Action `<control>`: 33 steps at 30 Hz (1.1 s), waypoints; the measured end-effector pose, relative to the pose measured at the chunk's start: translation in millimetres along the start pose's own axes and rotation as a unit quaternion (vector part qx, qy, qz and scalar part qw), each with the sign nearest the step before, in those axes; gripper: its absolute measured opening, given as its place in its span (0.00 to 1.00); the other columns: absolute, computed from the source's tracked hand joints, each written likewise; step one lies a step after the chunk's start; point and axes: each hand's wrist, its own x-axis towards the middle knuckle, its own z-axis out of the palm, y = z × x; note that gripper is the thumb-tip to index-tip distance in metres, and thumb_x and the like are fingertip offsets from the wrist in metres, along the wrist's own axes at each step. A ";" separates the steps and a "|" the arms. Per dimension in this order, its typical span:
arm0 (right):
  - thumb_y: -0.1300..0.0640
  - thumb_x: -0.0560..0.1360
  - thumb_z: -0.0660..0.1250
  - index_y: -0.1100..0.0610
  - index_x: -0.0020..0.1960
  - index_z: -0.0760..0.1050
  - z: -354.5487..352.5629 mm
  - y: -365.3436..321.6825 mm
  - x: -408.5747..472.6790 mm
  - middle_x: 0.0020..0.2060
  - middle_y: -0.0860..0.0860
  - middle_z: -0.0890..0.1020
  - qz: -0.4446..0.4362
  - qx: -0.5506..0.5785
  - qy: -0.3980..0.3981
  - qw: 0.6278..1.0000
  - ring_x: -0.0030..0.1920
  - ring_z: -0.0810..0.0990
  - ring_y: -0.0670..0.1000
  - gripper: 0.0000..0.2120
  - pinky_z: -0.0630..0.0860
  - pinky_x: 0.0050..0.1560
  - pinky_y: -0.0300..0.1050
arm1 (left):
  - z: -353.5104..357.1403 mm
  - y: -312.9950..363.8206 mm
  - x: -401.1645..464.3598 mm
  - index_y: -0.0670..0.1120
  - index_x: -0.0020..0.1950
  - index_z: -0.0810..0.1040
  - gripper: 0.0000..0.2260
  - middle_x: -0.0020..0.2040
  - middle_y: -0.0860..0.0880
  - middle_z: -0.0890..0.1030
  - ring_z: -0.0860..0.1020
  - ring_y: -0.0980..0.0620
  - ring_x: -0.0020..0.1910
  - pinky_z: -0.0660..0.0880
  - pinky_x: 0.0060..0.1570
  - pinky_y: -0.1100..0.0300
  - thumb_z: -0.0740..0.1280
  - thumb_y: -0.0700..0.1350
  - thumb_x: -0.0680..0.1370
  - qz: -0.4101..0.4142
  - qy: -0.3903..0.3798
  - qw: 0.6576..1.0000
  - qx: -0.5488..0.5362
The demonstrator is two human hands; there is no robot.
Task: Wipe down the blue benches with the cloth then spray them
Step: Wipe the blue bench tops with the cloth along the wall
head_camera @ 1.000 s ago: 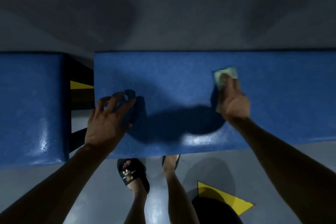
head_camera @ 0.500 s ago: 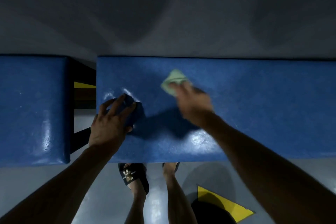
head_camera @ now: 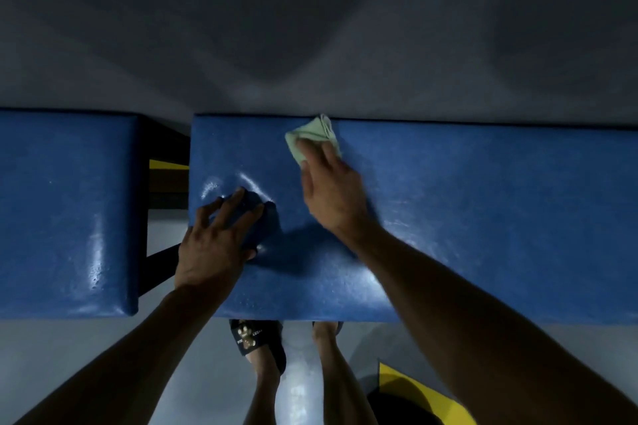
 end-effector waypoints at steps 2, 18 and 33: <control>0.55 0.78 0.62 0.49 0.69 0.75 -18.8 37.4 -2.1 0.60 0.54 0.79 -0.076 -0.022 -0.011 0.997 0.41 0.82 0.62 0.19 0.81 0.41 0.54 | 0.1 0.1 -0.2 0.58 0.74 0.67 0.39 0.77 0.51 0.64 0.65 0.39 0.70 0.79 0.53 0.38 0.79 0.51 0.66 0.000 0.003 1.000 0.001; 0.53 0.81 0.60 0.51 0.72 0.71 -6.1 4.0 14.5 0.61 0.55 0.76 0.059 -0.005 -0.005 0.998 0.44 0.82 0.64 0.19 0.79 0.41 0.54 | 7.3 -3.0 1.9 0.60 0.74 0.65 0.41 0.77 0.51 0.65 0.66 0.39 0.68 0.79 0.54 0.39 0.80 0.51 0.65 0.003 0.019 1.000 0.008; 0.50 0.77 0.56 0.53 0.70 0.75 -14.8 33.4 8.0 0.57 0.61 0.82 0.336 -0.017 0.167 0.927 0.47 0.82 0.69 0.24 0.77 0.45 0.58 | 9.8 -17.3 3.6 0.61 0.74 0.63 0.40 0.77 0.51 0.65 0.65 0.40 0.69 0.76 0.57 0.39 0.78 0.55 0.66 0.037 0.008 0.999 -0.007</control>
